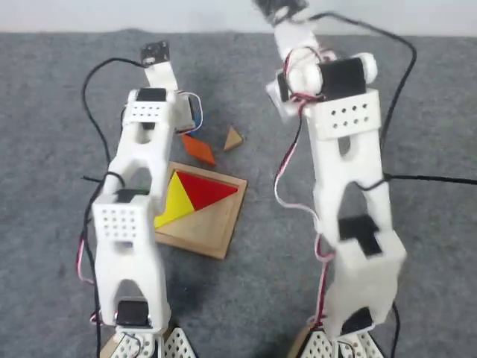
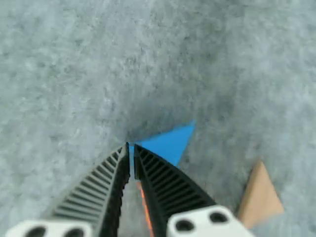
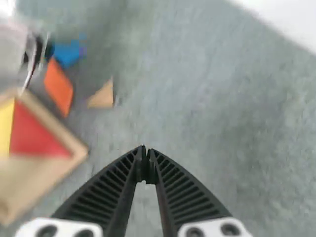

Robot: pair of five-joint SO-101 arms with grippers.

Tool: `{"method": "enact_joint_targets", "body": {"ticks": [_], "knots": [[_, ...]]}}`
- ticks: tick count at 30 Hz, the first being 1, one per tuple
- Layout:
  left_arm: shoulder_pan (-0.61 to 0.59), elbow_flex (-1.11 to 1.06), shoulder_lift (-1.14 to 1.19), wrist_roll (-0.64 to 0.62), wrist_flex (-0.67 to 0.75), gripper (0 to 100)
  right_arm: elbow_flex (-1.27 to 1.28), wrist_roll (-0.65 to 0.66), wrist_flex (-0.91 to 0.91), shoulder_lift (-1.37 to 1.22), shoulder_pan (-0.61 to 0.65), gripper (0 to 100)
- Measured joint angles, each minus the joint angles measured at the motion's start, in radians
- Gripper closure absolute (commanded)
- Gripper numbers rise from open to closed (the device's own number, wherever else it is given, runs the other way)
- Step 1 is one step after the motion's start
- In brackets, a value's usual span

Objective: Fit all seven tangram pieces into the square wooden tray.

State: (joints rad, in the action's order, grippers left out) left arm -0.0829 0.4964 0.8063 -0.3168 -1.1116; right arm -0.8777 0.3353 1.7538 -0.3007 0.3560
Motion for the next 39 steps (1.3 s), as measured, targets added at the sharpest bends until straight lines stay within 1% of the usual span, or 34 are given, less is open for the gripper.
{"method": "enact_joint_targets", "body": {"ticks": [2,5,10,12,14,16,18,22,29,33,36,39], "knots": [[0.005,0.137,0.094,-0.002,-0.044,99,0.163,0.011,-0.015,0.092,0.005,99.0],[0.02,0.341,0.216,-0.002,-0.143,99,0.425,0.017,-0.115,0.226,0.0,99.0],[0.032,0.666,0.4,-0.002,-0.341,99,0.911,0.02,-0.393,0.44,0.009,99.1],[0.034,0.783,0.466,0.029,-0.446,99,1.079,0.02,-0.505,0.506,0.008,99.1],[0.035,0.899,0.528,0.072,-0.543,99,1.2,0.021,-0.594,0.543,0.015,99.0],[0.035,1.016,0.589,0.083,-0.591,99,1.255,0.02,-0.655,0.545,0.012,98.9],[0.035,1.103,0.637,0.083,-0.605,99,1.258,0.011,-0.686,0.526,0.014,98.9],[0.035,1.123,0.638,0.106,-0.609,99,1.189,-0.084,-0.69,0.374,0.034,98.8],[0.015,1.126,0.64,0.149,-0.611,99,0.836,-0.249,-0.58,0.02,0.04,92.9],[0.002,1.12,0.632,0.167,-0.611,99,0.654,-0.296,-0.539,-0.133,0.075,91.8],[-0.044,1.005,0.534,0.164,-0.611,99,0.542,-0.381,-0.539,-0.23,0.107,86.4],[-0.077,0.76,0.345,0.18,-0.611,99,0.428,-0.457,-0.554,-0.324,0.121,83.1]]}}
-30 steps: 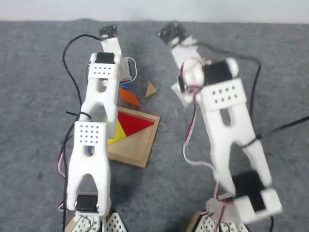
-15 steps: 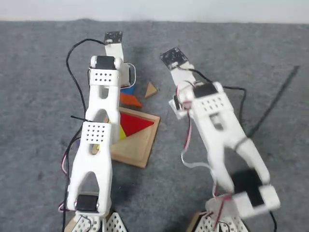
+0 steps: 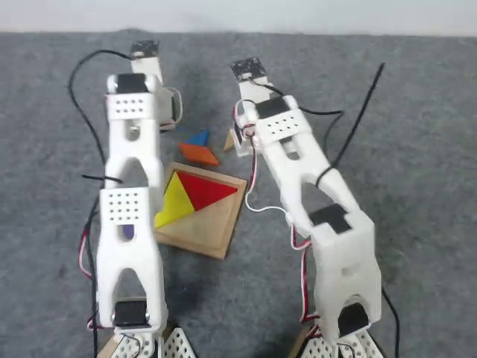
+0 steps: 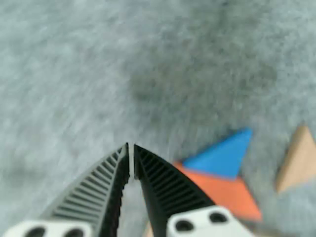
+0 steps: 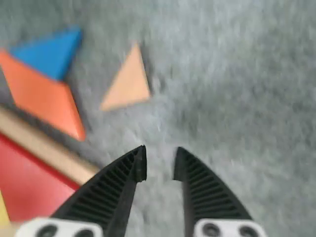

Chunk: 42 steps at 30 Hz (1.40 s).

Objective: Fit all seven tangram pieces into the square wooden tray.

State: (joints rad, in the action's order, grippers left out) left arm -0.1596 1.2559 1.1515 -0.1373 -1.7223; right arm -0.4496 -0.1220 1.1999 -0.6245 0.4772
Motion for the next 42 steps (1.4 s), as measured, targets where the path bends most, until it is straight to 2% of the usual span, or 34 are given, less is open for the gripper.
{"method": "enact_joint_targets", "body": {"ticks": [4,10,15,19,24,29,35,39,42], "knots": [[-0.003,-0.439,-0.299,0.025,0.015,99,-0.184,-0.057,-0.008,-0.135,-0.002,82.9],[-0.1,-1.123,-0.763,0.02,0.345,99,-0.468,-0.135,0.009,-0.347,0.018,82.8],[-0.107,-1.634,-1.122,0.02,0.658,99,-0.715,-0.143,0.089,-0.497,0.048,82.8],[-0.115,-1.903,-1.323,0.02,0.77,99,-0.836,-0.149,0.126,-0.583,0.044,82.7],[-0.115,-2.068,-1.433,0.02,0.835,99,-0.865,-0.166,0.164,-0.618,0.048,82.7],[-0.117,-2.088,-1.448,0.02,0.853,99,-0.873,-0.16,0.201,-0.634,0.048,83.1],[-0.117,-2.09,-1.453,0.02,0.853,99,-0.876,-0.046,0.229,-0.641,0.049,83.2],[-0.117,-2.097,-1.453,0.038,0.853,99,-0.89,0.078,0.267,-0.641,0.049,83.3],[-0.117,-2.097,-1.453,0.041,0.853,99,-0.89,0.12,0.29,-0.641,0.049,88.3]]}}
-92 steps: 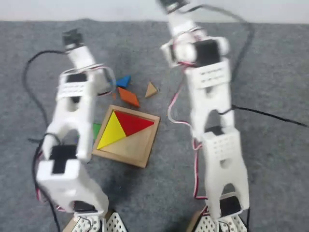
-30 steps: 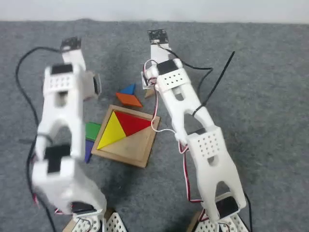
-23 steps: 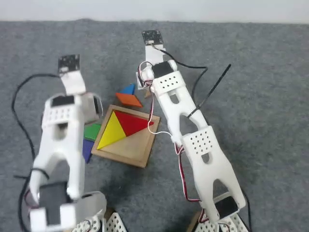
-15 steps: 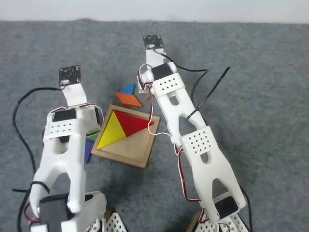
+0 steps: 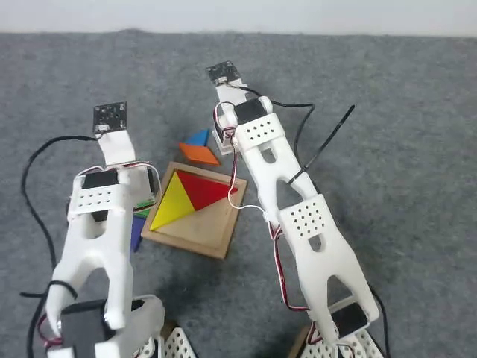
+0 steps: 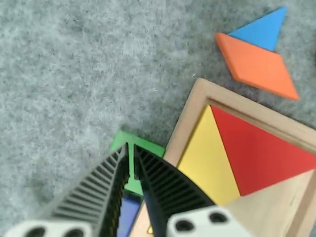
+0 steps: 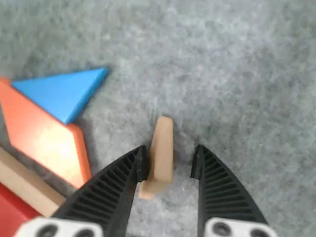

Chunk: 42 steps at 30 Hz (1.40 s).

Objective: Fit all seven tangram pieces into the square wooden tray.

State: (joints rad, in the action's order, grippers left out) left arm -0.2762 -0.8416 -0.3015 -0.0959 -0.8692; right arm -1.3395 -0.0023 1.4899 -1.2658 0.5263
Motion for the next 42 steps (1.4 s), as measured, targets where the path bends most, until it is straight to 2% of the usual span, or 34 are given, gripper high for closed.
{"method": "enact_joint_targets", "body": {"ticks": [3,11,16,22,26,32,36,39,42], "knots": [[0.0,0.0,0.0,0.0,0.0,99,-0.008,0.009,0.011,0.0,-0.003,99.1],[0.0,-0.017,0.0,0.0,0.0,99,-0.155,0.02,0.129,-0.021,-0.006,99.2],[0.002,-0.026,-0.009,0.011,0.003,99,-0.275,0.115,0.259,-0.021,-0.002,99.2],[-0.005,-0.107,-0.063,0.032,0.061,99,-0.212,0.132,0.265,0.074,0.028,99.2],[-0.052,-0.244,-0.252,0.034,0.117,99,0.002,0.132,0.265,0.292,0.103,99.1],[-0.115,-0.486,-0.611,0.052,0.233,99,0.542,0.155,0.265,0.767,0.196,99.1],[-0.141,-0.54,-0.733,0.078,0.273,99,0.867,0.187,0.25,1.102,0.295,99.1],[-0.146,-0.54,-0.74,0.08,0.285,99,1.137,0.196,0.126,1.297,0.367,99.1],[-0.175,-0.542,-0.732,0.078,0.325,99,1.441,0.196,-0.097,1.389,0.404,99.1]]}}
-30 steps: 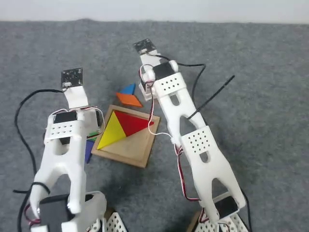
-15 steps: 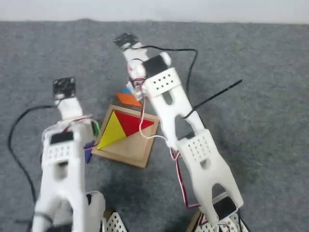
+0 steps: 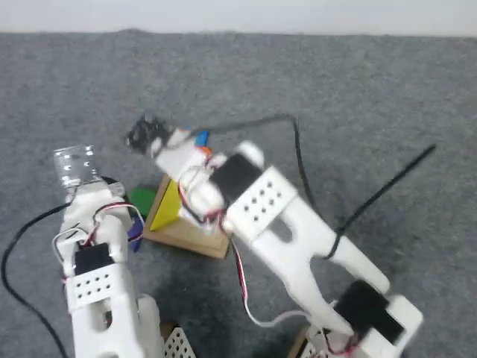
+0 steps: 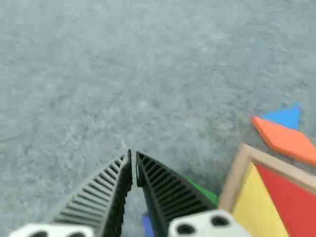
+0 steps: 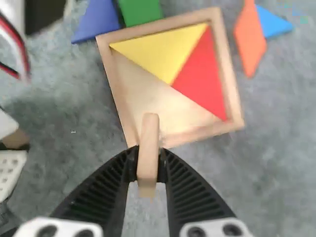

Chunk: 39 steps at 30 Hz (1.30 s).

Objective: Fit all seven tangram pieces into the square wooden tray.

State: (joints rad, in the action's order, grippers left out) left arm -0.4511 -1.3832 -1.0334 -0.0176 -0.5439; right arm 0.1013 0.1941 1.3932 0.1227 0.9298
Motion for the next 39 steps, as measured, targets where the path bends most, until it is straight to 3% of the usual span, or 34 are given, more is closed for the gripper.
{"method": "enact_joint_targets", "body": {"ticks": [4,13,23,31,39], "knots": [[-0.068,0.02,0.077,-0.089,0.028,99,0.304,0.0,-0.295,0.005,0.008,99.1],[-0.123,0.241,0.442,-0.121,0.015,99,0.347,0.005,-0.569,-0.173,0.054,99.1],[-0.124,0.311,0.545,-0.121,-0.014,99,0.23,0.005,-0.595,-0.396,0.06,98.7],[-0.126,0.311,0.545,-0.121,-0.014,99,0.213,0.005,-0.582,-0.405,0.068,80.1],[-0.126,0.311,0.545,-0.121,-0.014,99,0.163,0.006,-0.466,-0.407,0.068,79.4]]}}
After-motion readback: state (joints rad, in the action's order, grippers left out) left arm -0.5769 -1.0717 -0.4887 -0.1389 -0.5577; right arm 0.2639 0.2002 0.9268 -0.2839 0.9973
